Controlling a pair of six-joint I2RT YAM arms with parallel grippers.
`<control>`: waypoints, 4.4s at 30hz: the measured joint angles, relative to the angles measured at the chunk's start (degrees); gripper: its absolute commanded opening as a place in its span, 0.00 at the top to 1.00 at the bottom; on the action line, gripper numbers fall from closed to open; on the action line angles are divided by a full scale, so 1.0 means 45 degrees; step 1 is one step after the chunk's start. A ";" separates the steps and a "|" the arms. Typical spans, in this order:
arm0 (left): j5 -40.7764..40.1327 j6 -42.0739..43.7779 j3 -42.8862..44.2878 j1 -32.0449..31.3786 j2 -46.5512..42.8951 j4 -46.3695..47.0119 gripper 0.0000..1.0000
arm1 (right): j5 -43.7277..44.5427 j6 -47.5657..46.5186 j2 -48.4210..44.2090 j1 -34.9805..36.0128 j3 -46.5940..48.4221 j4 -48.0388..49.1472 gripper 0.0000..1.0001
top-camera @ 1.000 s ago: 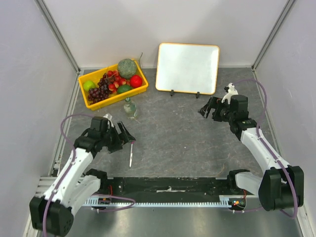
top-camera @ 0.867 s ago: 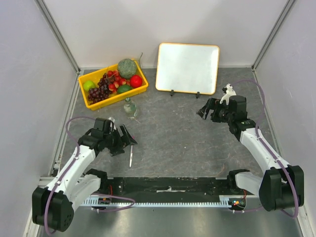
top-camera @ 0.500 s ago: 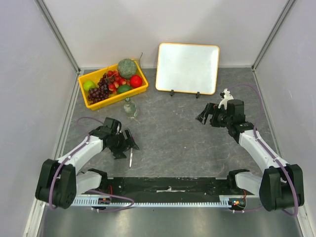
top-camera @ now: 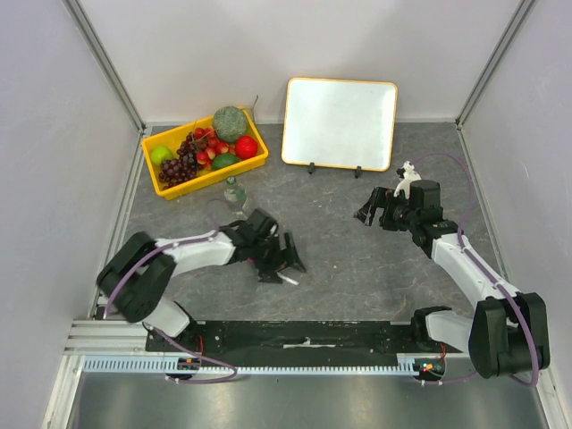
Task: Write a sentence on the whiteboard
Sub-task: Move the whiteboard marker without the cap to the center of the board, then pick up the whiteboard marker without the cap from the center of the board, then pass from the left arm to the right
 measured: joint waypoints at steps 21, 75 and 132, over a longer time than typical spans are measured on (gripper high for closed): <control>-0.4177 0.3031 0.4828 -0.3016 0.2895 0.0923 0.09 | 0.0811 -0.0656 -0.1030 0.0000 0.1044 -0.1831 0.02; -0.2589 0.6868 0.3793 -0.2137 -0.5824 -0.0466 0.98 | -0.5756 0.4061 -0.1617 0.3381 0.0597 0.6309 0.20; 0.2735 1.0083 1.0069 -0.2137 -0.3526 -1.0749 0.98 | -1.1419 -0.5333 0.1156 0.6683 0.7009 -0.2701 0.34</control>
